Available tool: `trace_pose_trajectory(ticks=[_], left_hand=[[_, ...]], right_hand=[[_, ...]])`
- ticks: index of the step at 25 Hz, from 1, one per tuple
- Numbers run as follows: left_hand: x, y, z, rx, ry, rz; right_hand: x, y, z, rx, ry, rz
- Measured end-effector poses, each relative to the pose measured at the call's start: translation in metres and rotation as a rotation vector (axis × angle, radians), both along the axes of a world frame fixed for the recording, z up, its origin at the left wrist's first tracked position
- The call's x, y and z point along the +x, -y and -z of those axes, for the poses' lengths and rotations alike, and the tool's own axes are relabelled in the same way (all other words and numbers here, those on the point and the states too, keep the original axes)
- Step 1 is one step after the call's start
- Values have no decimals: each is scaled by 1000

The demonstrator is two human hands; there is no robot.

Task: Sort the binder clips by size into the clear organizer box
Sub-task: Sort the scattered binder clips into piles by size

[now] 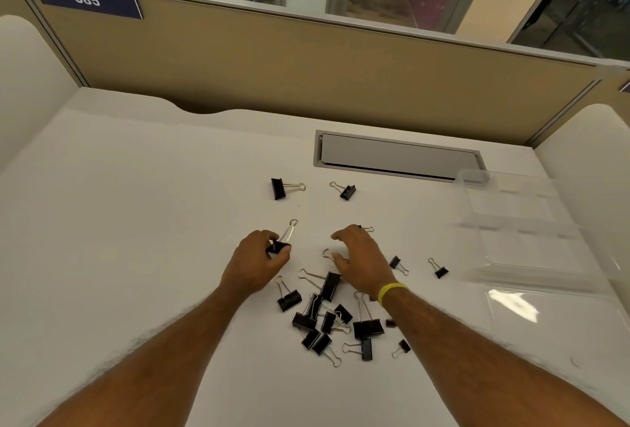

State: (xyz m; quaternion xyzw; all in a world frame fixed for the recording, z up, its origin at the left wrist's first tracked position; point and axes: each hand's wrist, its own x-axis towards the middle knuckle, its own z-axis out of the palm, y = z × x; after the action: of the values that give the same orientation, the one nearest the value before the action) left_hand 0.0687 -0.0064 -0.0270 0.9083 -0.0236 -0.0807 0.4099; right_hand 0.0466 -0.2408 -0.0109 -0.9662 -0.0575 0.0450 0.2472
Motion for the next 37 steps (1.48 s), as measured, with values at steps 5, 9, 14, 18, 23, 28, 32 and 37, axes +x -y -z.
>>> trace_pose_trajectory(ticks=[5,9,14,18,23,28,32,37], left_hand=[[-13,1,-4,-203,-52,-44],[-22,5,-6,-217,-44,-39],[-28,5,-9,-224,-39,-37],[-30,3,-10,-238,-36,-43],[-30,3,-11,-332,-70,-105],[-24,16,-13,-520,-135,-198],[-17,26,-17,-648,-184,-207],[0,26,-11,-713,-211,-278]], right_hand=[[-12,33,1,-64,-85,87],[-24,32,3,-77,2,67],[-39,6,6,-134,-48,-208],[-42,-2,10,-248,-50,-269],[-44,-7,10,-126,-4,-157],[-30,-35,1,512,-96,231],[-8,-70,-9,853,-238,381],[14,-91,0,927,-237,376]])
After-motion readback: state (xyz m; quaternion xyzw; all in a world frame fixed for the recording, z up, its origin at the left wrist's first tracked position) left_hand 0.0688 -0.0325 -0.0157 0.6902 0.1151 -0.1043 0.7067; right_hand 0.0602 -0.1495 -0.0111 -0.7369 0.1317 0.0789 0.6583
